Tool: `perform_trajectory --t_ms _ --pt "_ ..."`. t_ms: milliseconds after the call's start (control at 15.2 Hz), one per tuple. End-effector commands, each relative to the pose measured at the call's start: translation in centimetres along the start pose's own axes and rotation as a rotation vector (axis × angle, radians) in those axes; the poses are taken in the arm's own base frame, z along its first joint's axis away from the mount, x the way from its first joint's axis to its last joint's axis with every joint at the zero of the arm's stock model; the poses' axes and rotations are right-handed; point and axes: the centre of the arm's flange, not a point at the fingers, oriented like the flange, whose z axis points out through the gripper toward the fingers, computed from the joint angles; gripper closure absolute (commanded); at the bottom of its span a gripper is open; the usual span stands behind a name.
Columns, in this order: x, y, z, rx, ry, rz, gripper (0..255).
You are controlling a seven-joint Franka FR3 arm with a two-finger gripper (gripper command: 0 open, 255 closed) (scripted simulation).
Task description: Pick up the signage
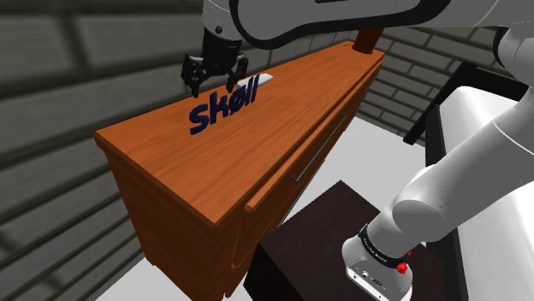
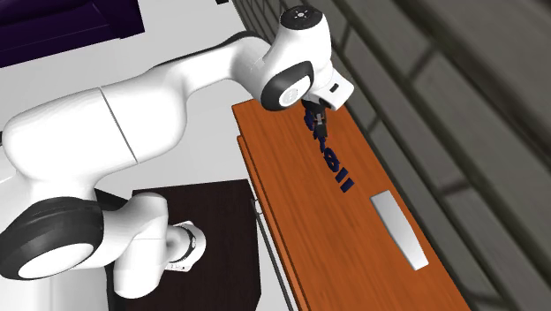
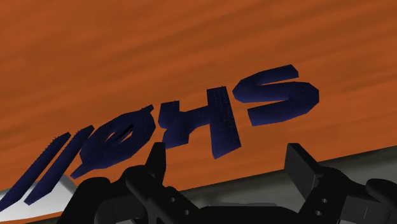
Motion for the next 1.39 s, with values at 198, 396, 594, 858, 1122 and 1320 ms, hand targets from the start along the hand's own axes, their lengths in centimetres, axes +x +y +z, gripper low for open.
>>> perform_trajectory --t_ms 198,396,594,858,1122,1320 --pt "-0.1 0.0 0.2 0.000 0.000 0.000 255" --pt "-0.1 0.0 0.2 0.000 0.000 0.000 255" --pt "-0.1 0.0 0.2 0.000 0.000 0.000 255" --pt "0.4 0.0 -1.9 0.000 0.000 0.000 255" --pt "1.0 0.0 -3.9 0.000 0.000 0.000 255" --pt "1.4 0.0 -5.4 0.000 0.000 0.000 255"
